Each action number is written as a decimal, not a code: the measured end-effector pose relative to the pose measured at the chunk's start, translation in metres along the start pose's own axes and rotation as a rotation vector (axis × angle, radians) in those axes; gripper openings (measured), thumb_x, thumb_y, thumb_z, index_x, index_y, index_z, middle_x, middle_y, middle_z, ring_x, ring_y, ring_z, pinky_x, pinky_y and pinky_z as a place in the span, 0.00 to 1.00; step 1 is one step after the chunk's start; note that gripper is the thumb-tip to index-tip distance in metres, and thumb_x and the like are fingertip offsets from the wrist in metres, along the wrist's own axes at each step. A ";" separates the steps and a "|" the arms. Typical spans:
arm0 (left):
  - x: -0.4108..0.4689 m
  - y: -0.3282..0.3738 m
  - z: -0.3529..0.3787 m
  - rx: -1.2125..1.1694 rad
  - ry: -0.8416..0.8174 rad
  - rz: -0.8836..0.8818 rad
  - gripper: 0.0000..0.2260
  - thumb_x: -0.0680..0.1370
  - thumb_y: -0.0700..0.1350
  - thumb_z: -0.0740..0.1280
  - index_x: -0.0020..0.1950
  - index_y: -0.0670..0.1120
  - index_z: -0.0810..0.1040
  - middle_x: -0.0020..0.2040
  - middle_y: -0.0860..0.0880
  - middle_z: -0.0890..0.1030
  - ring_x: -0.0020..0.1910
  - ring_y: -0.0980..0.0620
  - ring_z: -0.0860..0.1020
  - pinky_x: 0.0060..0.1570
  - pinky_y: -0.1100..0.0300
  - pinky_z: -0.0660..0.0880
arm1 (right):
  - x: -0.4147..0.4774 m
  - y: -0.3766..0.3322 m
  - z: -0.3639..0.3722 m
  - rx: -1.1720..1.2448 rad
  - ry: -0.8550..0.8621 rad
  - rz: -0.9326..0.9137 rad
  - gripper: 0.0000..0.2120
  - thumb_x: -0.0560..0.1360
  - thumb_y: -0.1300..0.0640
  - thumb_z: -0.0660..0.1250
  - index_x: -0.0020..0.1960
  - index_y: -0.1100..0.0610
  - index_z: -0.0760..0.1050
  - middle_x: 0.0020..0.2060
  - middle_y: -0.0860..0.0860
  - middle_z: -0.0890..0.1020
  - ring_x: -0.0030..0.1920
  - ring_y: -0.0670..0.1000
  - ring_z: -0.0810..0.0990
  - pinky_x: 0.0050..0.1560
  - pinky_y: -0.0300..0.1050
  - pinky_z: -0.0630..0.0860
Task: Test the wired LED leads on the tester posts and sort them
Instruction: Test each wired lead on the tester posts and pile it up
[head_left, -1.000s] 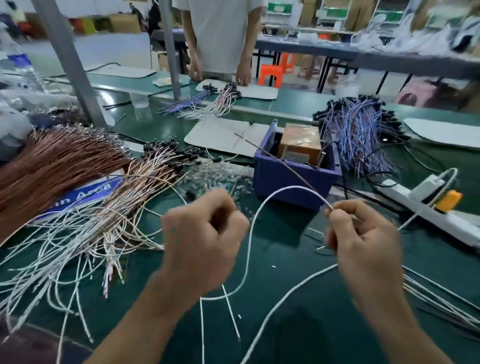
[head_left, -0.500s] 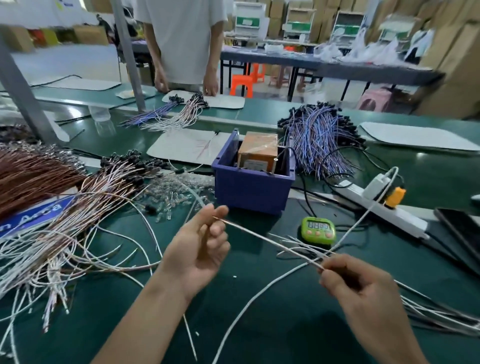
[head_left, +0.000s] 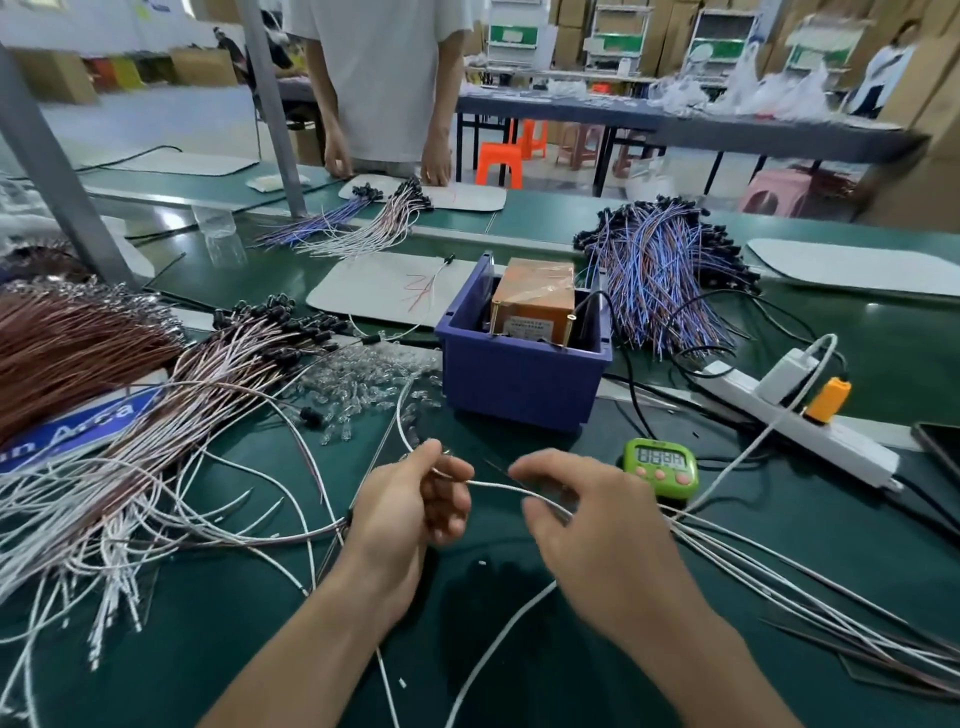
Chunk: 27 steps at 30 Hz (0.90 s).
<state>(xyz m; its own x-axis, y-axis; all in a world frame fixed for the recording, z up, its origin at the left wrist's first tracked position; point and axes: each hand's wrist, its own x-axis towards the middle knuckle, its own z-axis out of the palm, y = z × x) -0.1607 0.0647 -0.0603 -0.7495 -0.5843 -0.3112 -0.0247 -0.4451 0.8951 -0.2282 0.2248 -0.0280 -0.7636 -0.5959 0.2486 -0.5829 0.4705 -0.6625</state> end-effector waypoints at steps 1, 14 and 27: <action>-0.002 -0.001 0.000 0.023 0.001 0.015 0.28 0.86 0.53 0.57 0.33 0.45 0.84 0.28 0.44 0.77 0.22 0.50 0.71 0.22 0.62 0.66 | 0.009 -0.005 0.008 0.008 -0.015 0.000 0.12 0.76 0.55 0.70 0.56 0.41 0.81 0.48 0.37 0.84 0.50 0.37 0.80 0.52 0.29 0.73; -0.002 -0.002 -0.011 0.933 0.298 0.397 0.28 0.79 0.40 0.69 0.76 0.56 0.66 0.41 0.59 0.83 0.42 0.62 0.79 0.45 0.65 0.68 | 0.031 0.005 0.044 -0.382 0.040 0.211 0.06 0.79 0.51 0.66 0.56 0.48 0.78 0.45 0.49 0.80 0.44 0.51 0.73 0.44 0.45 0.69; -0.002 0.001 -0.018 0.746 0.419 0.510 0.10 0.82 0.51 0.66 0.42 0.59 0.82 0.34 0.62 0.82 0.33 0.57 0.79 0.38 0.53 0.77 | 0.030 0.012 0.043 -0.419 0.032 0.010 0.08 0.82 0.57 0.61 0.47 0.46 0.67 0.41 0.43 0.72 0.44 0.48 0.70 0.55 0.47 0.66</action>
<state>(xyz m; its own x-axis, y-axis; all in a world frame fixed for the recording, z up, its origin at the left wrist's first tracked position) -0.1471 0.0528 -0.0647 -0.4956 -0.8435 0.2072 -0.2819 0.3819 0.8802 -0.2461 0.1850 -0.0592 -0.7739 -0.5730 0.2698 -0.6333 0.7038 -0.3218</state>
